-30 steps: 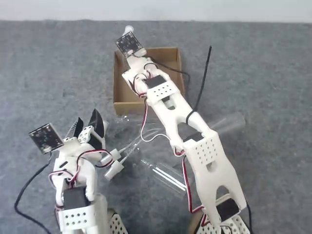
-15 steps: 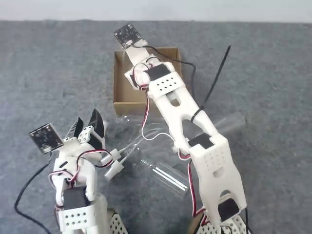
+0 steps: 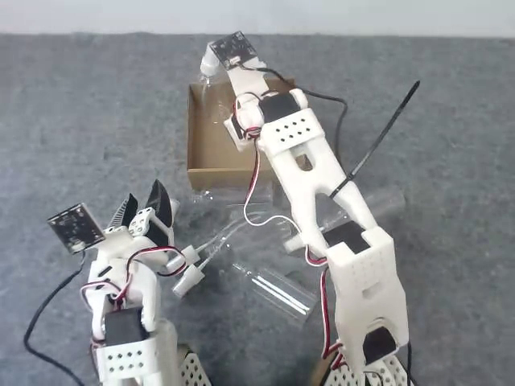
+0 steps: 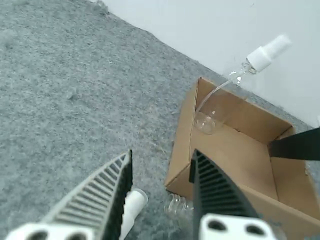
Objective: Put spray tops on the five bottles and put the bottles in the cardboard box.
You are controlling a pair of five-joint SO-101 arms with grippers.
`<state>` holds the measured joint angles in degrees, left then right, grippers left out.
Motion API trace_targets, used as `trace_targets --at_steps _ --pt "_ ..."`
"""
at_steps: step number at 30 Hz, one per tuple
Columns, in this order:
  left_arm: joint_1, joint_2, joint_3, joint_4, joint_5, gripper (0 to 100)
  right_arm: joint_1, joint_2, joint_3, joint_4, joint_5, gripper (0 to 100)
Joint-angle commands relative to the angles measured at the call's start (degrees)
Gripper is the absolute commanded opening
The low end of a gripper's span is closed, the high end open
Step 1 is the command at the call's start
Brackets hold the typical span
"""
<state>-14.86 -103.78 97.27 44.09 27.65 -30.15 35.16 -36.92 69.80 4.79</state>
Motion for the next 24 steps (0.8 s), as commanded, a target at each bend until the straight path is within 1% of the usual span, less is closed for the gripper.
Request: trace_targets --at_steps 1,6,8,17,24 --pt "0.09 -0.44 -0.75 0.26 -0.53 18 0.84 -6.29 -3.69 4.7 -0.53 19.6" --pt "0.09 -0.44 -0.75 0.26 -0.53 18 0.92 -5.49 -2.81 5.14 -0.35 5.6" --pt "0.09 -0.44 -0.75 0.26 -0.53 18 1.27 -4.53 -2.81 5.14 -0.26 2.7" --pt "0.09 -0.44 -0.75 0.26 -0.53 18 5.14 0.57 -2.64 5.41 -0.35 2.0" --pt "0.09 -0.44 -0.75 0.26 -0.53 18 5.23 2.42 -2.64 10.95 -0.35 2.0"
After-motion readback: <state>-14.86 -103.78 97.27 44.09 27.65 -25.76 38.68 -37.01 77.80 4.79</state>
